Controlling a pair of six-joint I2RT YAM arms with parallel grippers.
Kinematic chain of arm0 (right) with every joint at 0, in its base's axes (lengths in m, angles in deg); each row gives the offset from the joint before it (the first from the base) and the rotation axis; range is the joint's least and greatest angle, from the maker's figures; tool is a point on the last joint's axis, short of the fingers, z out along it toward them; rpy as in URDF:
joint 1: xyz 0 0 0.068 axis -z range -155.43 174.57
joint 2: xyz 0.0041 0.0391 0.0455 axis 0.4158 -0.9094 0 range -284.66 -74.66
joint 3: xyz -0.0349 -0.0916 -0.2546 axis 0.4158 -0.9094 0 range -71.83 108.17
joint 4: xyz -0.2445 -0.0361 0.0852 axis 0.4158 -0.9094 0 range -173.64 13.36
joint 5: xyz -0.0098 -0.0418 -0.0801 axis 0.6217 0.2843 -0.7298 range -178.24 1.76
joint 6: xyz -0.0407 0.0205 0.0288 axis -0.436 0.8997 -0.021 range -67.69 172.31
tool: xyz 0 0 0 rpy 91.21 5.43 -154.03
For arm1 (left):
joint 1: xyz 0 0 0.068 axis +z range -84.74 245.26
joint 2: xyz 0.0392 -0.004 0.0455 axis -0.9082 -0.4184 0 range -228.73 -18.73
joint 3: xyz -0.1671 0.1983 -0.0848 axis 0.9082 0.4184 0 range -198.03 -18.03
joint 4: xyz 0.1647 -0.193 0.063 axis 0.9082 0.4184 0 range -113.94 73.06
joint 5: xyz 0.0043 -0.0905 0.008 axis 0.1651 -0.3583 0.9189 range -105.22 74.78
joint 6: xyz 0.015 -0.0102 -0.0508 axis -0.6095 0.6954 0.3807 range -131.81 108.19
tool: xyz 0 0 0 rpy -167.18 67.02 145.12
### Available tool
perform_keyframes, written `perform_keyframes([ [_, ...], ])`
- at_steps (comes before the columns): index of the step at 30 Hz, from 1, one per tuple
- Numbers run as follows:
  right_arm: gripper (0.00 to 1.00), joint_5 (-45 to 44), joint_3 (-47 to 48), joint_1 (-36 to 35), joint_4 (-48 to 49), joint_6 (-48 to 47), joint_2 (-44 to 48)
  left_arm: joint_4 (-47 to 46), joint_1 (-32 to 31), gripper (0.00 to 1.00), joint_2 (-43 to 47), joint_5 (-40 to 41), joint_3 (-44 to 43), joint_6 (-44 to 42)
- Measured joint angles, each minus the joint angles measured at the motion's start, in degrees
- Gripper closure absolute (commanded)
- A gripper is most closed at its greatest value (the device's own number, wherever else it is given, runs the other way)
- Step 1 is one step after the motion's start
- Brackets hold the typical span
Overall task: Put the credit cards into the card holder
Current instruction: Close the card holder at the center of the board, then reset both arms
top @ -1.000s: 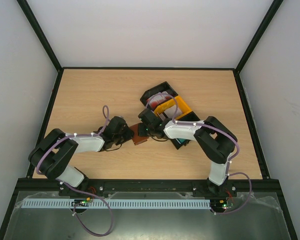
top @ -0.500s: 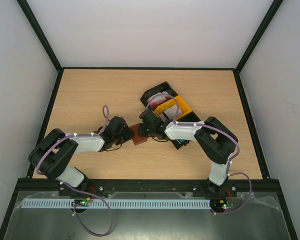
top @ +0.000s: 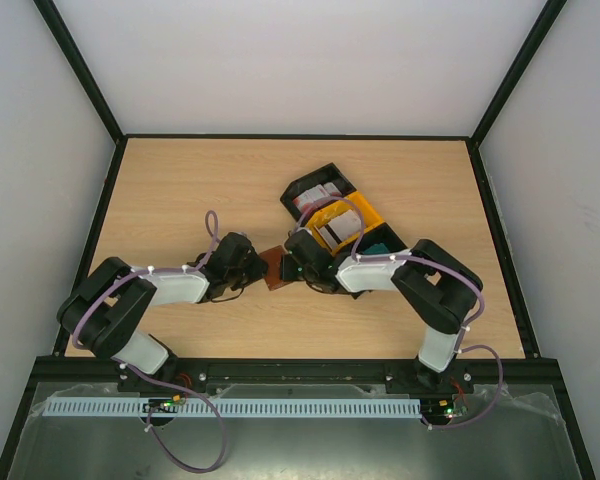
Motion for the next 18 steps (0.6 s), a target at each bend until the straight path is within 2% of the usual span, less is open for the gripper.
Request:
perform_keyframes([
  [6,0.95,-1.09,-0.02,-0.44,0.15,-0.26,0.42,0.39,0.04,0.7,0.02,0.02,-0.26,-0.15],
  [11,0.83,-4.37,3.48,-0.83,-8.11,-0.83,2.4,4.55,0.63,0.63,1.57,0.39,-1.49,-1.29],
  [16,0.66,-11.3,6.51,-0.59,-13.97,-1.95,13.05,16.02,1.31,0.41,9.81,2.84,-2.54,-4.31],
  [18,0.6,-15.34,7.63,-0.13,-16.06,-2.75,18.36,20.92,1.57,0.27,15.06,4.81,-4.98,-6.1],
])
